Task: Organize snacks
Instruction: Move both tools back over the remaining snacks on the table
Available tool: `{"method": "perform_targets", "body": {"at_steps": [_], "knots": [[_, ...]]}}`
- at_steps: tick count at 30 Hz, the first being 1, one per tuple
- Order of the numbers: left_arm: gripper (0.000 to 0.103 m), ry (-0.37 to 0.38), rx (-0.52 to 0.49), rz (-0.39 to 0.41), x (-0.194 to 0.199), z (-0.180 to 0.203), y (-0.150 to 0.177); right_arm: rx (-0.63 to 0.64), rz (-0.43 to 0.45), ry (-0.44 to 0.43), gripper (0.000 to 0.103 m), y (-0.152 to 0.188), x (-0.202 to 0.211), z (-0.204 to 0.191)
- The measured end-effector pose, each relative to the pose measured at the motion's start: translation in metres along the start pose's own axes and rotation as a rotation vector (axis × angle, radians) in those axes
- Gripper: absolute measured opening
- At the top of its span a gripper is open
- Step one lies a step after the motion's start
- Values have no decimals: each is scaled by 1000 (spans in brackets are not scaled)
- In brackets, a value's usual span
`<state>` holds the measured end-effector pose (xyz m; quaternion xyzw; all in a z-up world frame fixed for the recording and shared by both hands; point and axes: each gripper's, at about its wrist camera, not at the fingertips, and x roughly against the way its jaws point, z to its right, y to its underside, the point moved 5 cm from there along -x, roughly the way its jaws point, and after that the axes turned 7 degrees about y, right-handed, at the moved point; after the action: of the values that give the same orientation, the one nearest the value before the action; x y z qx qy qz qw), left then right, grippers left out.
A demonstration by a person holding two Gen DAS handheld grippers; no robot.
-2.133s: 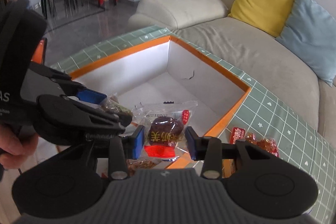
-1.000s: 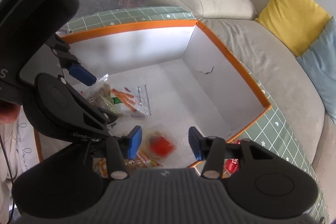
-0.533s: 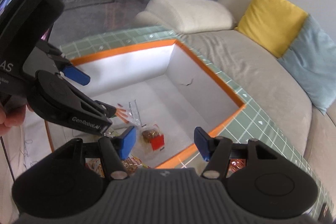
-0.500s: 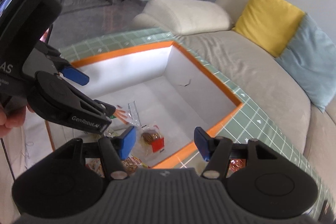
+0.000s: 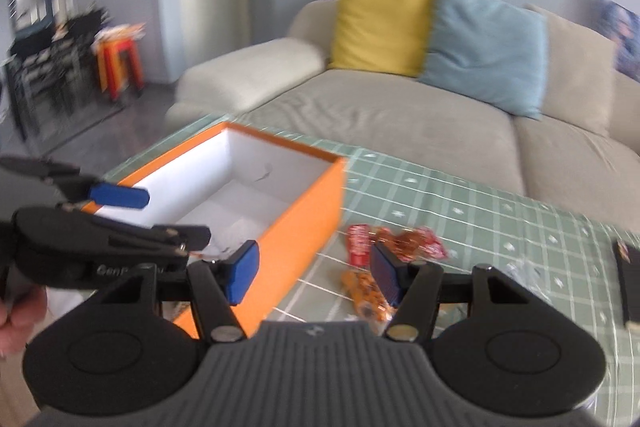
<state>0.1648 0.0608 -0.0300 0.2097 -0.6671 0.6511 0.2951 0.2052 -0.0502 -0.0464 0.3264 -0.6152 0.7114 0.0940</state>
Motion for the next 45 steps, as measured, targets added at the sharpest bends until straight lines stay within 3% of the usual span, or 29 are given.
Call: {"method": "perform_targets", "body": {"at_steps": [2,8,14,19,29,35,42,45], "knots": [[83,49,-10,8,2,15,1,-44,11,30,66,6,9,13],[85,152,-46,4,-3,54,8,-142,13,116,68,31,28,58],[86,180,-75,-34,-15,77,18,-207,-29,198,69,66,34,95],[86,274,-37,-31,-23,90,26,-263,-66,245,69,90,32,117],[86,258,-99,-74,-57,108,42,-337,-119,308,70,118,7,144],[86,195,-278,-86,-84,117,33,-332,-125,293,71,119,-12,151],[86,194,-405,-206,-130,122,21,-365,-166,211,81,121,-51,160],[88,185,-478,-218,-143,123,15,-304,-162,226,84,123,-63,162]]}}
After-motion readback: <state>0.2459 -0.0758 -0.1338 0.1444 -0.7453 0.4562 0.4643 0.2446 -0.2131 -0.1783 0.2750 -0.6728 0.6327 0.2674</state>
